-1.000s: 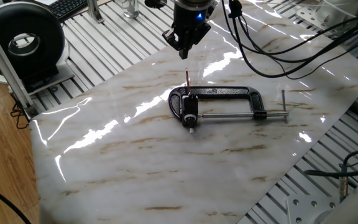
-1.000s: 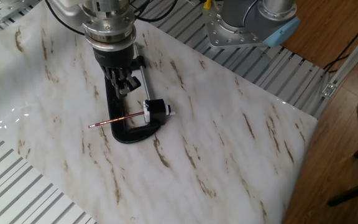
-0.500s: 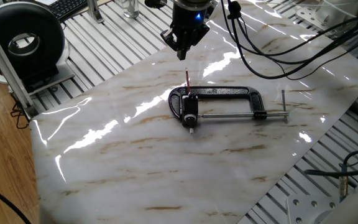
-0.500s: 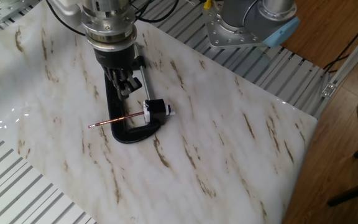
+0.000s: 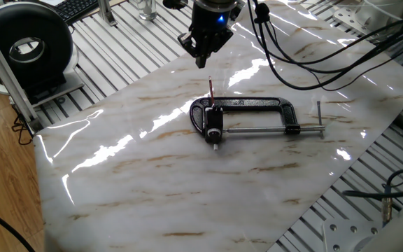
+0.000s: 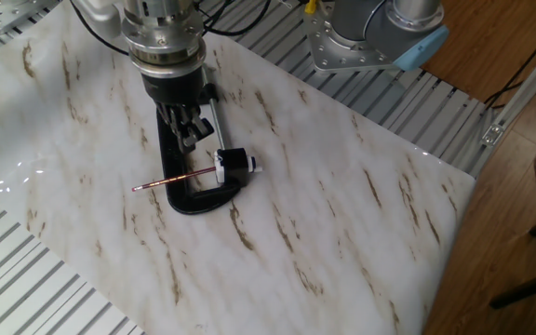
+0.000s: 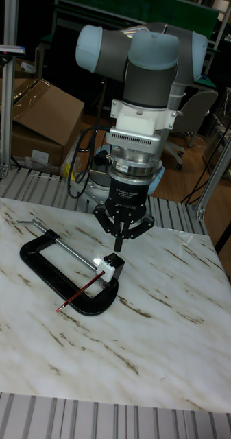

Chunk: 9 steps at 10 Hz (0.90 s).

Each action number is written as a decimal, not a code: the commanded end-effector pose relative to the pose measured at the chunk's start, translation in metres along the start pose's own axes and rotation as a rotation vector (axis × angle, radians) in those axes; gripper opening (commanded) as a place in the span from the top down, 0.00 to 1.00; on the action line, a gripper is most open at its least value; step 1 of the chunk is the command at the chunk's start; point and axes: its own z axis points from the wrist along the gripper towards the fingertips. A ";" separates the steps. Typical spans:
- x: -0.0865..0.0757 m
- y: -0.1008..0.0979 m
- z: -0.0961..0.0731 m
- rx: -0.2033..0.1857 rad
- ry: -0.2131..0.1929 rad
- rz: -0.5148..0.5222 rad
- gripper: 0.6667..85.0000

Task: Sharpen the pencil with a pencil sharpener

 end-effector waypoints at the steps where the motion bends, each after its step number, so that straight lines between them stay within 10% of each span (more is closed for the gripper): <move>1: -0.002 0.003 0.004 -0.014 0.004 -0.001 1.00; 9: -0.043 -0.006 0.075 0.008 -0.061 -0.047 1.00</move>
